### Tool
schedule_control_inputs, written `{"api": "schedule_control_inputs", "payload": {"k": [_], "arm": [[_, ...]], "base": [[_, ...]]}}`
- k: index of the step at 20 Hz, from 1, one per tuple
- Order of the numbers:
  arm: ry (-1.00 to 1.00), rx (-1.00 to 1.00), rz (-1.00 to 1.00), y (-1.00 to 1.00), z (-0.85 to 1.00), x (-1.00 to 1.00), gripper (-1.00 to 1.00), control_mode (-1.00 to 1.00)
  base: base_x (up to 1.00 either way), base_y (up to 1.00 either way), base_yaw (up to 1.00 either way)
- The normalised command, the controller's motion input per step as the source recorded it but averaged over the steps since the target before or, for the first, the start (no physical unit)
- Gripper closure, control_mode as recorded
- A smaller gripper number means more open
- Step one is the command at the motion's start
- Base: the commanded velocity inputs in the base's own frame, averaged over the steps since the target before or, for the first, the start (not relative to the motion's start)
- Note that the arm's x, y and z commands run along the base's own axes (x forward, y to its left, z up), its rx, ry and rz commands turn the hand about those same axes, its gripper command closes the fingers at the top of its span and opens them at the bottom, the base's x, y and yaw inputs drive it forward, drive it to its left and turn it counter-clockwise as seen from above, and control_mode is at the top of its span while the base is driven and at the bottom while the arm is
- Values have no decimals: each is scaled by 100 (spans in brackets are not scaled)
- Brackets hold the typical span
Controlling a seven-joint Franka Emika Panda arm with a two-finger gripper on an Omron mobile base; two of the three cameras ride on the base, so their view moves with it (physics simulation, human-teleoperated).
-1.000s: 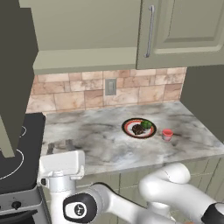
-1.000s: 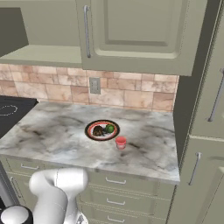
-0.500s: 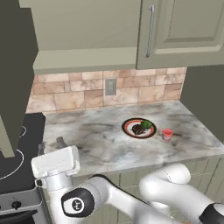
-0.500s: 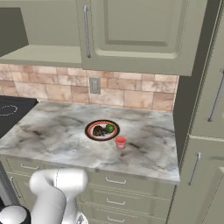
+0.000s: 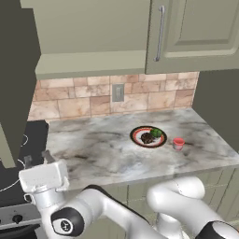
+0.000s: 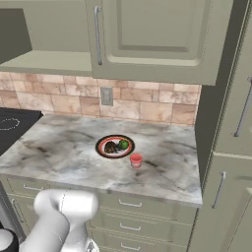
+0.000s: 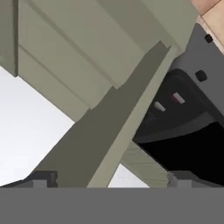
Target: Pick the avocado and bread from the counter and place them on the plate. Then pick the jam from the cabinet and place it next to the plate. Lastly close the cabinet door.
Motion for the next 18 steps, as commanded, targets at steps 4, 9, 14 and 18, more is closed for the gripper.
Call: {"api": "schedule_control_inputs", "payload": {"k": [4,9,14,18], "arm": [[-12,-2,9,29,0,0,-100,-100],[-14,0,14,23,0,0,-100,-100],[-7,0,17,19,0,0,-100,-100],[-4,0,13,16,0,0,-100,-100]], "base": [[0,0,0],[0,0,0],[0,0,0],[0,0,0]]}}
